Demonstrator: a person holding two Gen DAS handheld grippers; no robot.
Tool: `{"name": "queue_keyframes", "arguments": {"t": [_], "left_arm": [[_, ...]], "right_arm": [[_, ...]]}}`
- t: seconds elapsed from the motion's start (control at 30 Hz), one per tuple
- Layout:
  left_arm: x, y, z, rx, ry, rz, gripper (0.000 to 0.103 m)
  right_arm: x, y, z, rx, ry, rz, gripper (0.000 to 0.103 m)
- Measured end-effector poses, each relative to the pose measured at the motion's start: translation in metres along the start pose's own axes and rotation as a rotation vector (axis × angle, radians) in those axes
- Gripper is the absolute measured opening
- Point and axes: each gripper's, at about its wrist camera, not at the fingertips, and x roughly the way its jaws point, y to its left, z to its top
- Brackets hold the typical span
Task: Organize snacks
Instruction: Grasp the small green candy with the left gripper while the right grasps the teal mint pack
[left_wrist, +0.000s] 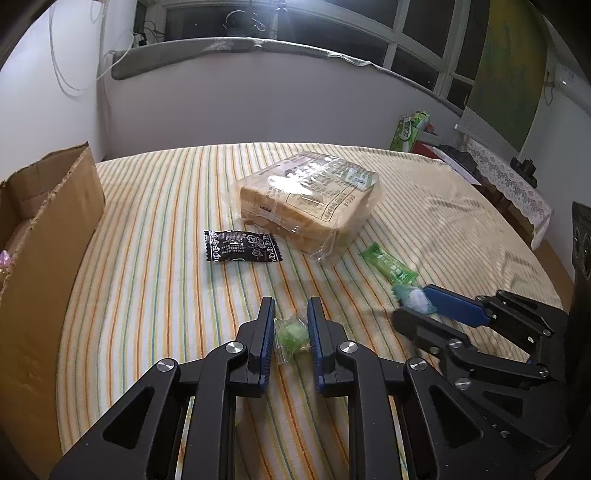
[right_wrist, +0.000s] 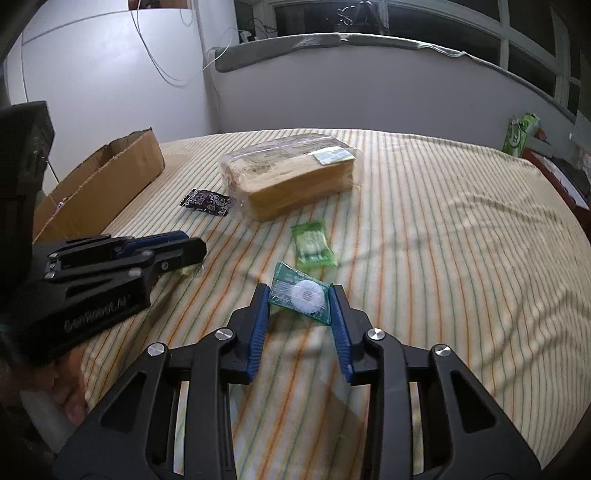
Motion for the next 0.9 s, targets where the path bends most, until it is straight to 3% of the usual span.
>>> {"name": "queue_keyframes", "arguments": {"t": [0.5, 0.63, 0.73, 0.9], "left_arm": [[-0.003, -0.006, -0.002, 0.013, -0.018, 0.033, 0.016], [-0.015, -0.01, -0.002, 0.022, -0.064, 0.058, 0.016], [-0.045, -0.011, 0.0, 0.006, -0.106, 0.043, 0.016], [-0.124, -0.031, 0.005, 0.04, -0.242, 0.0, 0.016]], "right_arm": [[-0.014, -0.01, -0.011, 0.06, -0.052, -0.006, 0.033], [-0.049, -0.001, -0.003, 0.042, -0.12, -0.023, 0.033], [-0.092, 0.009, 0.006, 0.015, -0.195, -0.05, 0.033], [-0.155, 0.024, 0.012, -0.013, -0.301, -0.08, 0.033]]}}
